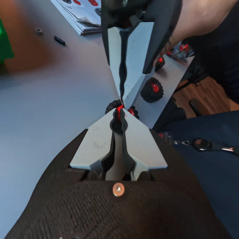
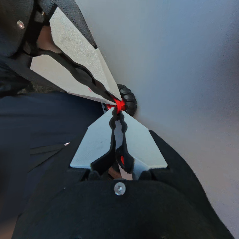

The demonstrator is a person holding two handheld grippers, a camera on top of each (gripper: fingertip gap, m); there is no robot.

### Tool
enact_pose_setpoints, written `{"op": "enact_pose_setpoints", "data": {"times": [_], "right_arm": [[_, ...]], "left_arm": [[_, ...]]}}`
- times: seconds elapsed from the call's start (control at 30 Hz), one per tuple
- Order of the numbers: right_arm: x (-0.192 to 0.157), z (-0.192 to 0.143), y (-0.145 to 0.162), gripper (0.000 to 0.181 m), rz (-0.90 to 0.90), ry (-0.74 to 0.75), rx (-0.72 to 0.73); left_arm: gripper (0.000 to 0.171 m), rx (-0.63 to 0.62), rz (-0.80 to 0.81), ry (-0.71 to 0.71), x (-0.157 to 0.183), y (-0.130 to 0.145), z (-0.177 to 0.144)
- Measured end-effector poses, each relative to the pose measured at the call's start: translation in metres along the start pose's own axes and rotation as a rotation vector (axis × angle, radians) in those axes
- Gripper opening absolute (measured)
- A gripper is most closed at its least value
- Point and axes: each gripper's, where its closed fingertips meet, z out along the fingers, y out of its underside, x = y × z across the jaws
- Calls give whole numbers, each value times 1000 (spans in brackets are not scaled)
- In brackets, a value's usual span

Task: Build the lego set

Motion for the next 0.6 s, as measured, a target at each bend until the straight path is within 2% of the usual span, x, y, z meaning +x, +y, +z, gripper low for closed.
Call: {"op": "enact_pose_setpoints", "data": {"times": [0.2,0.27,0.33,0.47,0.5,0.6], "right_arm": [[4,-1,-3,0,-96,233,106],[5,-1,-2,0,-95,280,105],[2,-2,-2,0,-172,314,122],[-2,-14,-2,1,-212,284,378],[0,-17,2,10,-225,307,412],[-9,-26,8,19,-334,379,504]], "left_arm": [[2,-11,10,-42,-3,0,2],[2,-16,4,-44,-3,-1,2],[2,-4,-22,-18,-1,-1,1],[2,62,-42,-10,3,-3,0],[2,72,-52,-8,3,-3,0],[1,61,-76,6,3,-4,-2]]}}
